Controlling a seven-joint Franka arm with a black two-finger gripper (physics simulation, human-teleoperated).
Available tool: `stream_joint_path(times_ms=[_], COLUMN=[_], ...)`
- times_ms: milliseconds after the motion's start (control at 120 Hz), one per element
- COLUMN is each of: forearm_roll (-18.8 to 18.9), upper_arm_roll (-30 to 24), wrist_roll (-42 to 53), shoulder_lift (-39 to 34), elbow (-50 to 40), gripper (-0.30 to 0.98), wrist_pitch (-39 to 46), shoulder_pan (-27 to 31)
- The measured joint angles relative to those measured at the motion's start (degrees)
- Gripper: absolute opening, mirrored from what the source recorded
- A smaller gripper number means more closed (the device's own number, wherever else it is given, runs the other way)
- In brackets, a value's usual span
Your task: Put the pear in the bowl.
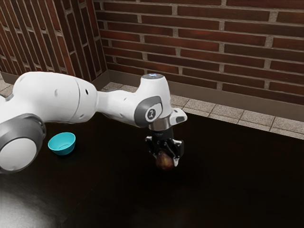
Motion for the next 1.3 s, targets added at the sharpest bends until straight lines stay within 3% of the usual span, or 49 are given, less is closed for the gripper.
stream_joint_path(times_ms=[200,467,667,742,992,1300], forearm_roll=[0.46,4.07,7.73,9.88,17.22,21.85], upper_arm_roll=[1.46,0.5,-6.74,-12.22,-20.22,-22.32], wrist_roll=[0.36,0.98,1.39,1.52,1.92,2.29], shoulder_lift=[0.0,1.22,3.58,4.35,9.16,9.96], elbow=[5.55,13.15,17.79,19.01,25.05,24.37], gripper=[0.37,0.37,0.37,0.37,0.37,0.37], wrist_pitch=[-10.82,-23.04,-29.0,-30.5,-34.74,-36.77], shoulder_pan=[4.45,15.81,28.85,35.43,50.1,56.92])
